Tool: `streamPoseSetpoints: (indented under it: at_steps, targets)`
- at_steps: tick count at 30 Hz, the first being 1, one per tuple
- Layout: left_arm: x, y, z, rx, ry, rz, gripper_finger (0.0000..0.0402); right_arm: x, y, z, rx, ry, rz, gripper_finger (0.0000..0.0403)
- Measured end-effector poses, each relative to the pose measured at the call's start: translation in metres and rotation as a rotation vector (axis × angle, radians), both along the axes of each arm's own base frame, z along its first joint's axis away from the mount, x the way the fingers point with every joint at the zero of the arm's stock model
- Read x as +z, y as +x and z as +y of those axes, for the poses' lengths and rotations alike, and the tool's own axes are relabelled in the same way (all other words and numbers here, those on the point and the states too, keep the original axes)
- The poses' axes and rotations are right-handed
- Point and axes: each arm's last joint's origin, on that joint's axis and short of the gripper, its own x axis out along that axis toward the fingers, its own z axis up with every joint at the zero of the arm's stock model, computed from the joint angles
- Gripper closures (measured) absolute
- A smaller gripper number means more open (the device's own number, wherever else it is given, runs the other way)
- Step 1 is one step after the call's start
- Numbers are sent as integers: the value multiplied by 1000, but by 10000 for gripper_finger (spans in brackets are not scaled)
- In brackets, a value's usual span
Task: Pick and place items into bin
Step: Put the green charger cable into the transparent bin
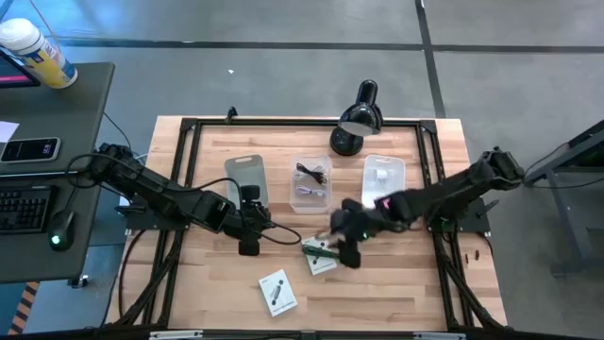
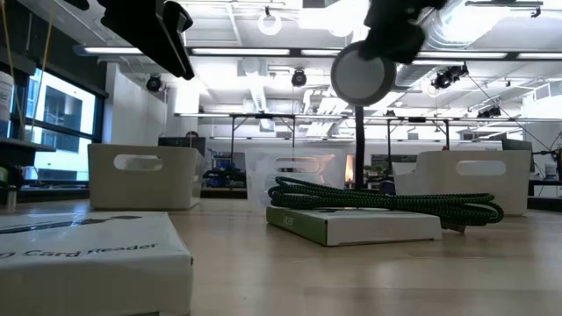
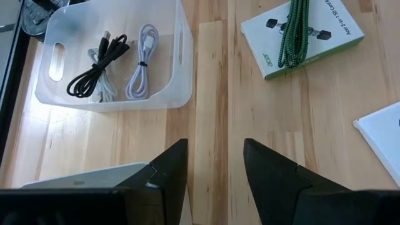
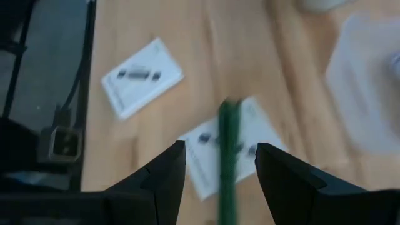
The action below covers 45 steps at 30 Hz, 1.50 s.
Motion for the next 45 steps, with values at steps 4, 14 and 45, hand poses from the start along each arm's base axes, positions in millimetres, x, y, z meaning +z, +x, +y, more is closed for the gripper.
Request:
streamPoseSetpoints:
  at_steps: [4,14,45]
  targets:
    - [0,0,0,-16,10,4,259,-3,-14,25,-2,-18,41,220]
    - [0,1,0,-31,22,3,259,-27,-22,53,-113,-281,36,220]
    - [0,1,-1,-47,-8,5,259,-123,9,52,35,-258,406,220]
